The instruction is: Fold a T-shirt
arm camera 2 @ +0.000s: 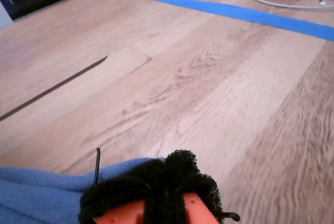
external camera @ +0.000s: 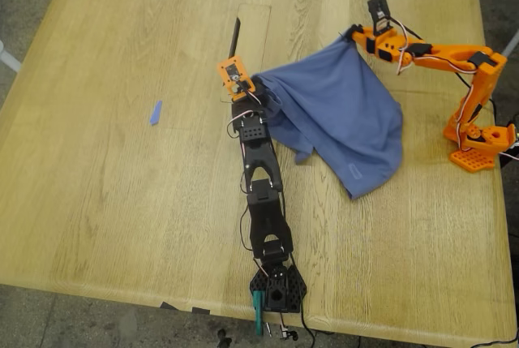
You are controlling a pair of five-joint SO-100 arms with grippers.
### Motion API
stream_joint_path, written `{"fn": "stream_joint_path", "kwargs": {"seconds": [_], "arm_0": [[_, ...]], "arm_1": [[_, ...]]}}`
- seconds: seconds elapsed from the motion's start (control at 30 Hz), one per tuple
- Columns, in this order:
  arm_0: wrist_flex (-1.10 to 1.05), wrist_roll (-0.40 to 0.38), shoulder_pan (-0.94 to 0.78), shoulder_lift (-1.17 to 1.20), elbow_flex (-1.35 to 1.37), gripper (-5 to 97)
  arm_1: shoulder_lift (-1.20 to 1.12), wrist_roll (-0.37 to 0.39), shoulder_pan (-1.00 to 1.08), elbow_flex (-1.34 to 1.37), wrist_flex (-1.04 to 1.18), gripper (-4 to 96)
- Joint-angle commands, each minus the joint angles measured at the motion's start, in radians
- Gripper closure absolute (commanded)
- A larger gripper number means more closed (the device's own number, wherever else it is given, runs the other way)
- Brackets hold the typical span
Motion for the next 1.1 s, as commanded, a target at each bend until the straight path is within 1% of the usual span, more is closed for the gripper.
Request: {"fn": "stream_joint_path", "kwargs": {"seconds": [0.0, 0.23, 0.37, 0.57, 0.7, 0.87, 1.0, 1.07], "arm_0": [[-0.072, 0.011, -0.164, 0.006, -0.235, 92], [-0.121, 0.012, -0.186, -0.155, -0.482, 92], [-0.058, 0.014, -0.170, -0.141, -0.503, 92], [0.055, 0.018, -0.158, -0.137, -0.624, 92], [0.186, 0.012, -0.156, -0.137, -0.706, 92], [0.396, 0.009, -0.143, -0.135, -0.822, 92], [0.538, 0.005, -0.133, -0.135, -0.923, 92], [0.620, 0.005, -0.124, -0.135, -0.979, 92]], "arm_1": [[-0.032, 0.002, 0.071, -0.121, -0.032, 91.4], [-0.129, 0.003, 0.095, -0.233, -0.064, 91.4], [-0.166, 0.006, 0.109, -0.347, -0.011, 91.4], [-0.195, 0.014, 0.123, -0.480, 0.071, 91.4], [-0.199, 0.020, 0.115, -0.555, 0.135, 91.4], [-0.152, 0.021, 0.089, -0.612, 0.287, 91.4], [-0.146, 0.020, 0.094, -0.746, 0.485, 91.4], [-0.127, 0.020, 0.092, -0.769, 0.554, 91.4]]}}
